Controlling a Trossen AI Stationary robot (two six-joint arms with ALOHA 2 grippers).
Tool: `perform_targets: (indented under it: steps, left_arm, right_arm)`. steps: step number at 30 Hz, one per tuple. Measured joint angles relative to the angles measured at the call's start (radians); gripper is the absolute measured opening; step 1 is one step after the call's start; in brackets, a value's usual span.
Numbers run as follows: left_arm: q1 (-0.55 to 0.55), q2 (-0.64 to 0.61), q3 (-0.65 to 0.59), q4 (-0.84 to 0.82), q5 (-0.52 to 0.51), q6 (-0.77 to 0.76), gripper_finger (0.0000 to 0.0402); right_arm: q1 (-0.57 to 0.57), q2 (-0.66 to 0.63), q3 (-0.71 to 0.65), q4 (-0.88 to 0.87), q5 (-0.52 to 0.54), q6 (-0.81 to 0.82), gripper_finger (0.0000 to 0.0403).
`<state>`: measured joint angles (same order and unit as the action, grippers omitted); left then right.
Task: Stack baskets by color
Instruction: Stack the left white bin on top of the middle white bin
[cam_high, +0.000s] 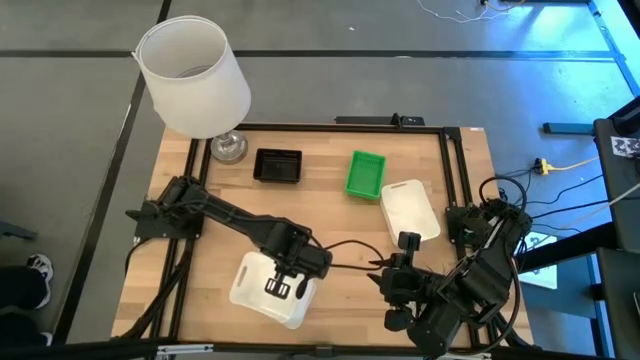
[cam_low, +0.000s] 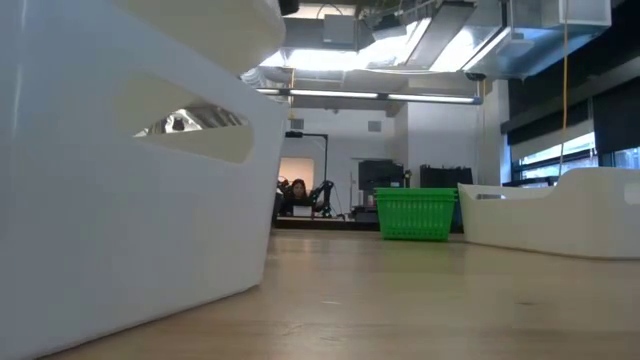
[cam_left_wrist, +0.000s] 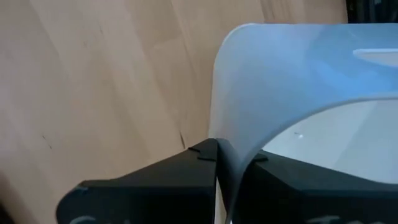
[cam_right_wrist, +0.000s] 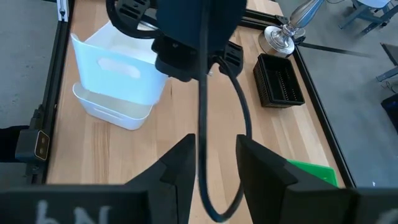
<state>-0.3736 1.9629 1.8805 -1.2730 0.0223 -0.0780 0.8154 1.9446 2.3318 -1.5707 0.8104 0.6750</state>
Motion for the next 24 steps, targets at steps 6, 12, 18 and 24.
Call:
perform_targets:
  steps: [6, 12, 18, 24]
  left_arm:
    - [0.003, 0.018, 0.002, -0.018, 0.024, 0.037, 0.0000]
    - [0.003, 0.018, 0.003, -0.043, 0.082, 0.039, 0.0000]
    - [0.000, 0.019, 0.057, -0.111, 0.091, 0.048, 0.0000]
    - [0.000, 0.016, 0.154, -0.193, 0.082, 0.054, 0.0000]
  right_arm:
    - [0.000, 0.000, 0.000, 0.000, 0.000, -0.001, 0.0117]
    - [0.000, 0.000, 0.000, 0.000, 0.000, -0.002, 0.0117]
    - [0.000, 0.000, 0.000, 0.000, 0.000, -0.002, 0.0117]
    - [0.000, 0.000, 0.000, 0.000, 0.000, -0.002, 0.0117]
